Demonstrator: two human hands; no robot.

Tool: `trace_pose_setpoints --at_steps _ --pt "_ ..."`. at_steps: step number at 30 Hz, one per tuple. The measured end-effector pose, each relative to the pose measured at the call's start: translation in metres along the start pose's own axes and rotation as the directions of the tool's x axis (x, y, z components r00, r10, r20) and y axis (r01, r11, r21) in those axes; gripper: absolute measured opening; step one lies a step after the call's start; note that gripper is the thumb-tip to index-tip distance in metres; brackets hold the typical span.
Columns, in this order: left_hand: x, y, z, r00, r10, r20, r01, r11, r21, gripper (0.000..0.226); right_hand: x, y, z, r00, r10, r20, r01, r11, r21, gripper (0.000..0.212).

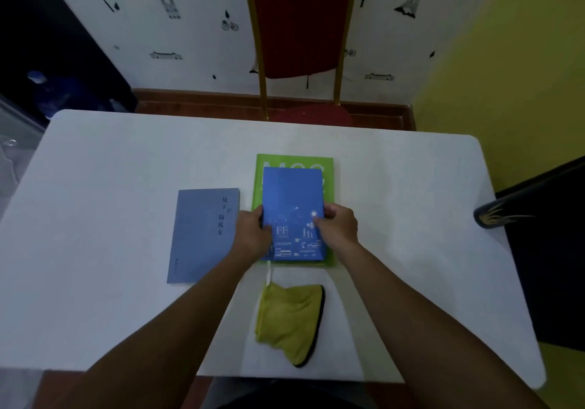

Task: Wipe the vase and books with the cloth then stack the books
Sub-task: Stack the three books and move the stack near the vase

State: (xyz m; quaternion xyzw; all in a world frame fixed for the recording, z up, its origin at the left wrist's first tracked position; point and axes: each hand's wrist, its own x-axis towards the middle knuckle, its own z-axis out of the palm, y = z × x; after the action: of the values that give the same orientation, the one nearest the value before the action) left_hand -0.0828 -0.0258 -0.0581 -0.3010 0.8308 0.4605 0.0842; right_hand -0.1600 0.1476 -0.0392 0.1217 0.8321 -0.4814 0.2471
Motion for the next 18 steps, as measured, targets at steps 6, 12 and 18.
trace_pose_setpoints --at_steps 6,12,18 --pt "-0.012 -0.013 -0.001 0.999 0.047 0.025 -0.050 0.994 0.102 0.053 -0.010 0.016 -0.002 0.990 -0.137 0.027 0.140 0.982 -0.131 0.041" --pt "-0.006 -0.014 0.000 0.999 0.036 0.026 -0.038 0.995 0.094 0.058 -0.008 0.020 0.006 0.988 -0.157 -0.007 0.154 0.976 -0.151 0.037" --pt "-0.007 -0.015 -0.003 0.997 0.065 0.039 -0.068 0.994 0.087 0.055 -0.009 0.017 0.005 0.994 -0.111 0.002 0.110 0.982 -0.156 0.047"
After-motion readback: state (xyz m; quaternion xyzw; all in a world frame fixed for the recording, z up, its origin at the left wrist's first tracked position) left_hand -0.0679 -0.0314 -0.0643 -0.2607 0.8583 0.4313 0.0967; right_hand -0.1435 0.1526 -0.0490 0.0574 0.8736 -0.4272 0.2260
